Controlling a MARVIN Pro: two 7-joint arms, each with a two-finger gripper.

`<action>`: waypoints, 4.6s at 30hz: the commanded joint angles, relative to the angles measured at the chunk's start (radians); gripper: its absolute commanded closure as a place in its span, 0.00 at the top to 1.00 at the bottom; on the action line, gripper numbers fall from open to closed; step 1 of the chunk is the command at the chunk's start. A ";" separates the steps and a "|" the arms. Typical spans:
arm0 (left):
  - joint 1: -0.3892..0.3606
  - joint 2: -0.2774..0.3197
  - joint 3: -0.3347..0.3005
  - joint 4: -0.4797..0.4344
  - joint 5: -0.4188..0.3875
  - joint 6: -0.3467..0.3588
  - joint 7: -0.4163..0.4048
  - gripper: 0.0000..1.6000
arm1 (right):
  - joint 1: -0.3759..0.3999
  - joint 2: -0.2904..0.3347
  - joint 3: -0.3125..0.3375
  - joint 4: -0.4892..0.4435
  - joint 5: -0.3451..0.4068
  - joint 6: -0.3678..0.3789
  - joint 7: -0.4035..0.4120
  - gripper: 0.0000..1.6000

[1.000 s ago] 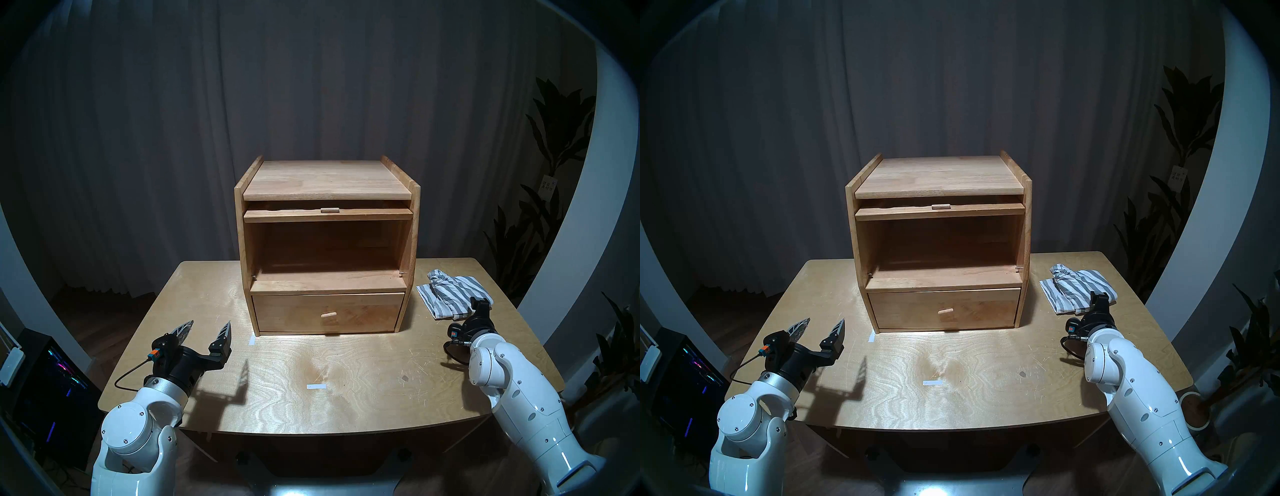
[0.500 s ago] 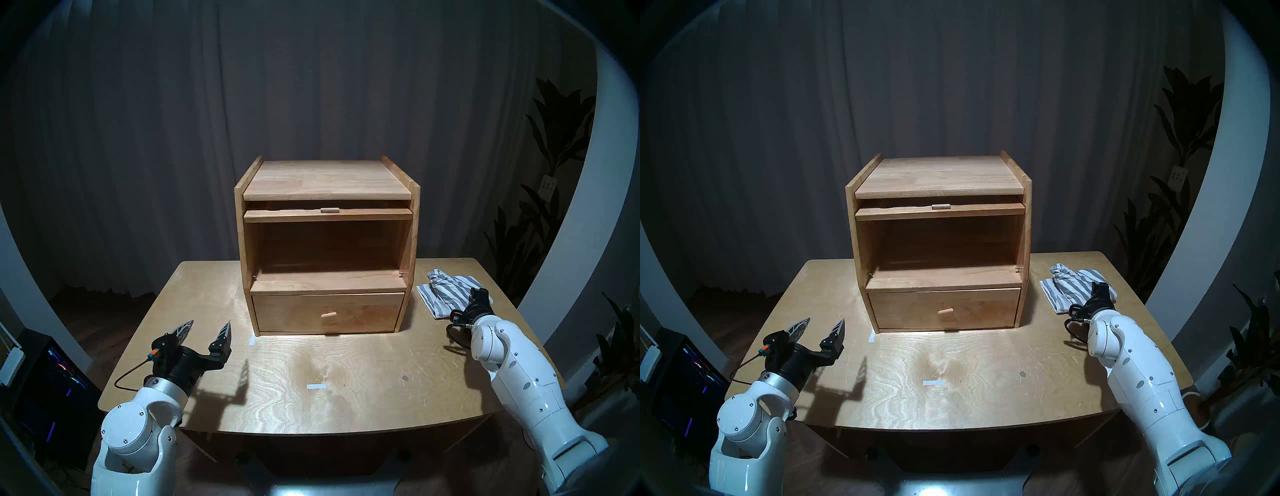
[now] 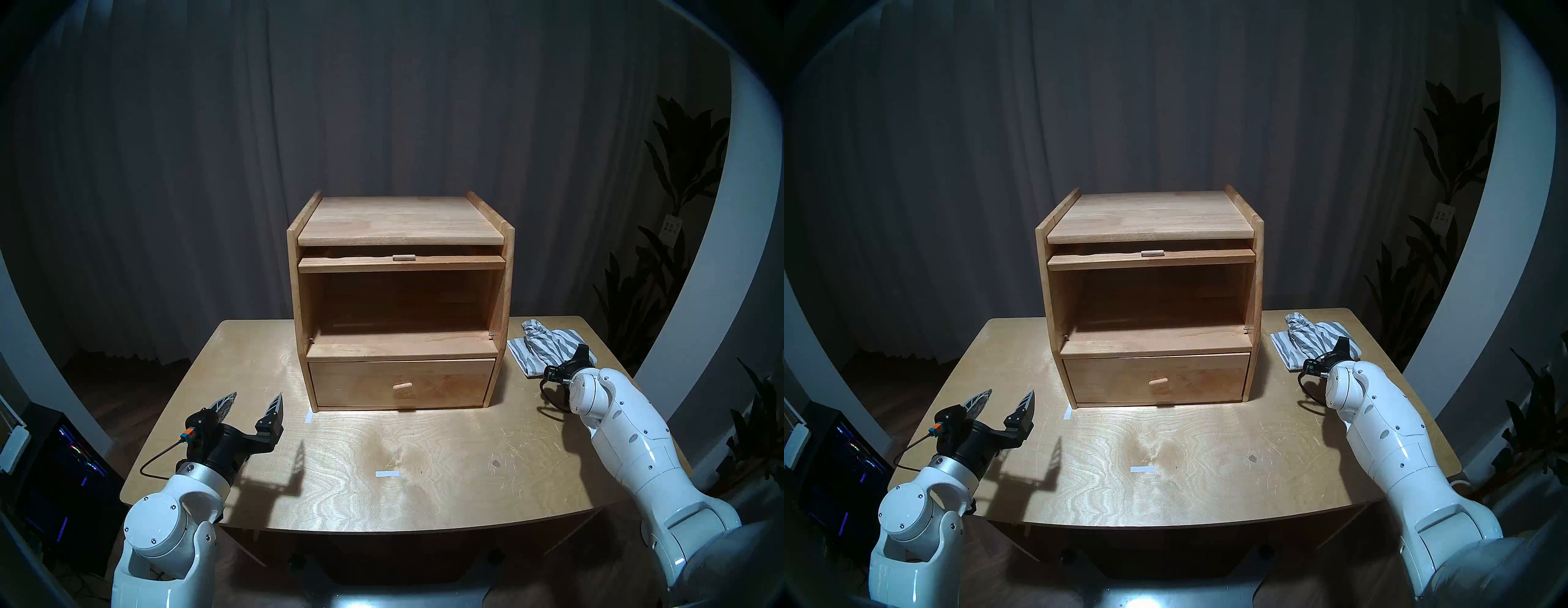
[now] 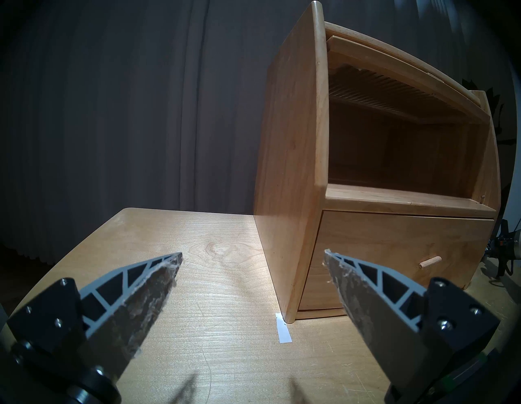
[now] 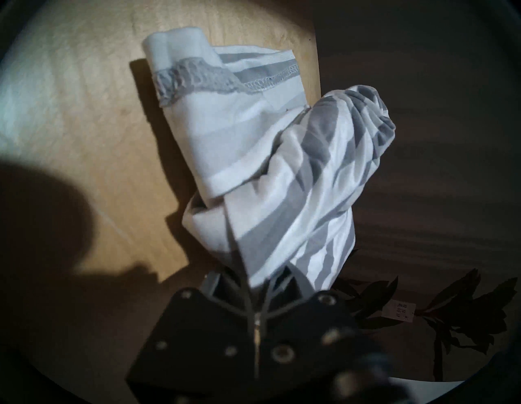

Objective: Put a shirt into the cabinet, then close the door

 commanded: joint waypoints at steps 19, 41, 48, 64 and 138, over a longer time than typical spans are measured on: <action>-0.008 -0.007 0.000 -0.004 0.003 -0.003 0.000 1.00 | 0.048 -0.085 0.154 -0.308 0.214 -0.135 -0.163 0.00; -0.012 -0.013 -0.001 0.012 0.006 -0.004 -0.001 1.00 | 0.066 -0.119 0.187 -0.549 0.288 -0.244 -0.252 0.00; -0.014 -0.015 -0.001 0.016 0.007 -0.004 -0.001 1.00 | 0.070 -0.137 0.172 -0.634 0.300 -0.282 -0.276 0.00; -0.019 -0.019 -0.002 0.023 0.009 -0.004 -0.001 1.00 | 0.049 -0.173 0.107 -0.835 0.319 -0.350 -0.322 0.00; -0.024 -0.029 -0.006 -0.002 0.022 -0.006 -0.017 1.00 | -0.795 -0.078 -0.295 -0.943 0.926 -0.710 -0.397 0.00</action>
